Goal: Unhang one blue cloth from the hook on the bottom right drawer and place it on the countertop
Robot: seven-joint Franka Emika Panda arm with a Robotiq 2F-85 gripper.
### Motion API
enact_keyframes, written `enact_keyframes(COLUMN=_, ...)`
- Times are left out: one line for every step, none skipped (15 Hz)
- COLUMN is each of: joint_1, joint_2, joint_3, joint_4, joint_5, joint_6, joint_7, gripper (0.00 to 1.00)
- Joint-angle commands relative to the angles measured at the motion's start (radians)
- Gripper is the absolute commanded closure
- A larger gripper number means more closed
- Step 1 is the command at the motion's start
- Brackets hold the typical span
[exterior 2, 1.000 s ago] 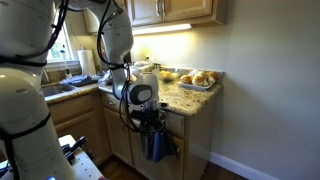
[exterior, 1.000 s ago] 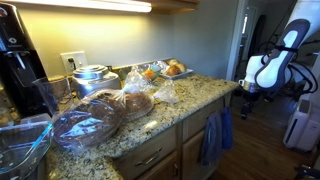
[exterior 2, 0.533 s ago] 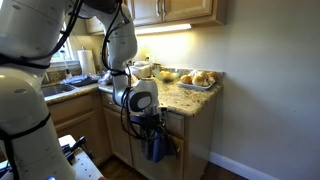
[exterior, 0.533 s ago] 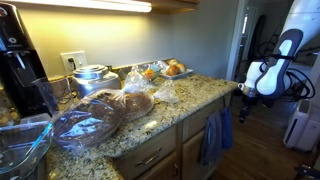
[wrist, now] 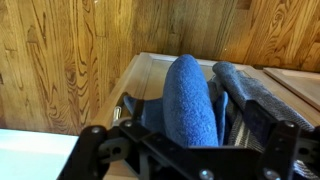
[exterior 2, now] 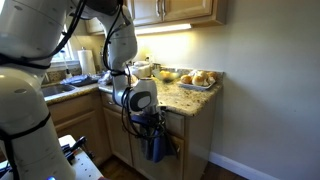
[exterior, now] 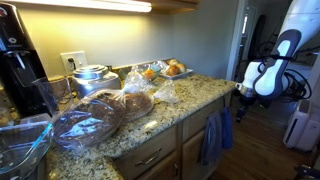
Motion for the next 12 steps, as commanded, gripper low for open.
enact_keyframes(joint_1=-0.045, joint_2=0.034, joint_3=0.045, joint_4=0.009, joint_5=-0.013, joint_6=0.103, joint_7=0.003, gripper=0.0)
enact_keyframes(joint_1=-0.06, joint_2=0.047, joint_3=0.059, joint_4=0.017, joint_5=-0.013, joint_6=0.114, joint_7=0.008, gripper=0.0)
enact_keyframes(joint_1=-0.073, joint_2=0.056, joint_3=0.072, joint_4=0.023, joint_5=-0.015, joint_6=0.114, joint_7=0.011, gripper=0.0)
enact_keyframes(joint_1=-0.099, joint_2=0.073, joint_3=0.095, joint_4=0.032, joint_5=-0.018, joint_6=0.12, joint_7=0.009, gripper=0.0)
enact_keyframes(joint_1=-0.118, joint_2=0.085, joint_3=0.112, joint_4=0.038, joint_5=-0.024, joint_6=0.13, joint_7=0.003, gripper=0.0)
enact_keyframes(joint_1=-0.137, joint_2=0.104, joint_3=0.125, joint_4=0.046, joint_5=-0.032, joint_6=0.158, joint_7=-0.005, gripper=0.0)
enact_keyframes(joint_1=-0.154, joint_2=0.12, joint_3=0.137, joint_4=0.053, joint_5=-0.041, joint_6=0.182, joint_7=-0.006, gripper=0.0)
enact_keyframes(joint_1=-0.17, joint_2=0.139, joint_3=0.144, joint_4=0.065, joint_5=-0.054, joint_6=0.209, joint_7=-0.006, gripper=0.0)
enact_keyframes(joint_1=-0.186, joint_2=0.156, joint_3=0.154, joint_4=0.074, joint_5=-0.069, joint_6=0.224, joint_7=-0.004, gripper=0.0)
enact_keyframes(joint_1=-0.195, joint_2=0.17, joint_3=0.157, joint_4=0.083, joint_5=-0.083, joint_6=0.236, joint_7=-0.001, gripper=0.0)
enact_keyframes(joint_1=-0.195, joint_2=0.183, joint_3=0.151, joint_4=0.093, joint_5=-0.09, joint_6=0.238, joint_7=0.005, gripper=0.0)
enact_keyframes(joint_1=-0.198, joint_2=0.196, joint_3=0.148, joint_4=0.101, joint_5=-0.1, joint_6=0.249, joint_7=0.002, gripper=0.0)
